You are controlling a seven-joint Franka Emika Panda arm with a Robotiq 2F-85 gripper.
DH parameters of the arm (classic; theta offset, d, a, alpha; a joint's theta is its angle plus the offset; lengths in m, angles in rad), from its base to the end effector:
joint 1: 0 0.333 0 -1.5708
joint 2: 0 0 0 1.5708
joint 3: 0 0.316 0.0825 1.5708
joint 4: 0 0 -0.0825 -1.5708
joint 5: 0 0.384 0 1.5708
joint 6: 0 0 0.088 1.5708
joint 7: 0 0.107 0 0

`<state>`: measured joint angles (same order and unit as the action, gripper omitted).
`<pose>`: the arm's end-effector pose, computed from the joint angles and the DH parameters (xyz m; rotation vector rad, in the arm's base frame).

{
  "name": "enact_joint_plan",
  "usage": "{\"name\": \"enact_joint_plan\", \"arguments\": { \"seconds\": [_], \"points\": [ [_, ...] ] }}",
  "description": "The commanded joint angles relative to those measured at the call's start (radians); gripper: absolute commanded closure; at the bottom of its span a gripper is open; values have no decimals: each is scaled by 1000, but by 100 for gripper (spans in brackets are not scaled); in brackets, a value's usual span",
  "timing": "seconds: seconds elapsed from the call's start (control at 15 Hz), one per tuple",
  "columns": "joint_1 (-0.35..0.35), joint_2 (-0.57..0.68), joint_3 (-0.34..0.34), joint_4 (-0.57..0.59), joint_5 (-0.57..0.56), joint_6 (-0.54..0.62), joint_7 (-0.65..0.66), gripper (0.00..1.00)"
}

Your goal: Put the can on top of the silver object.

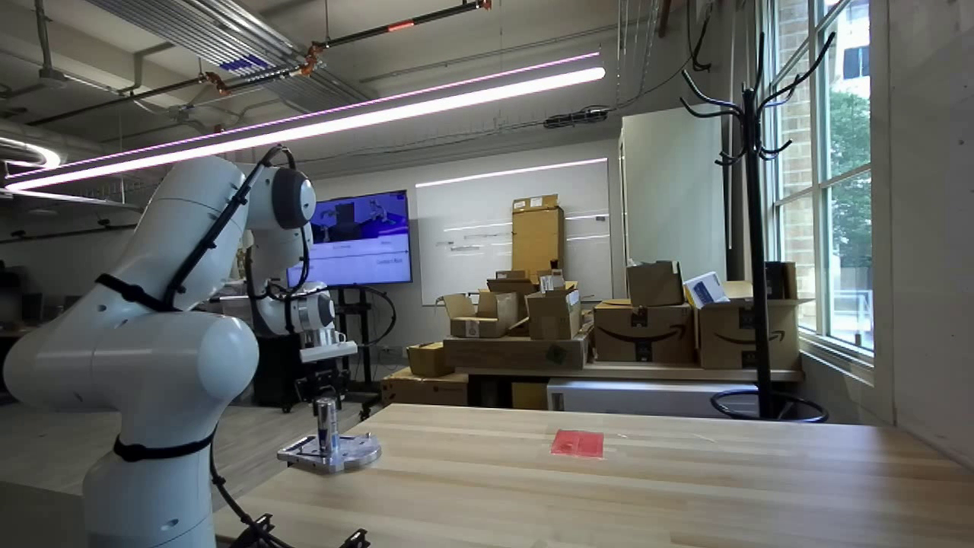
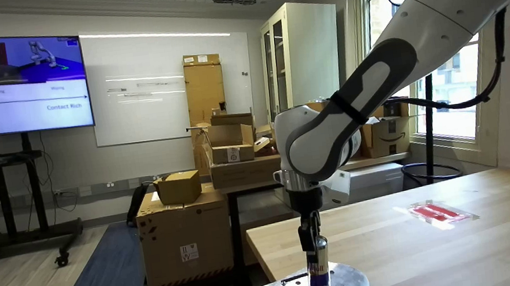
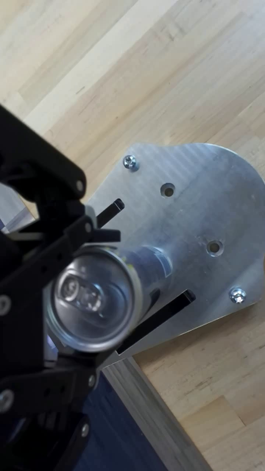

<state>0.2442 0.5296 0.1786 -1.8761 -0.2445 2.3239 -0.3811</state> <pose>0.5784 0.2495 0.2257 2.7138 1.4074 -0.1005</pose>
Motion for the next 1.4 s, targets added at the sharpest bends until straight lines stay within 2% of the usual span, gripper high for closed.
{"name": "enact_joint_plan", "arguments": {
  "seconds": [0.0, 0.13, 0.53, 0.87, 1.13, 1.33],
  "points": [
    [-18, -24, 10, -13, -15, 12, -16, 5],
    [-21, -57, 7, -41, -16, 10, -10, 0],
    [-30, -263, -14, -186, -76, -5, 8, 0],
    [-120, -432, -69, -314, -28, -5, -15, 0],
    [-216, -541, -155, -385, 23, -5, -28, 0],
    [-263, -597, -211, -413, 53, -4, -23, 0]
  ]
}}
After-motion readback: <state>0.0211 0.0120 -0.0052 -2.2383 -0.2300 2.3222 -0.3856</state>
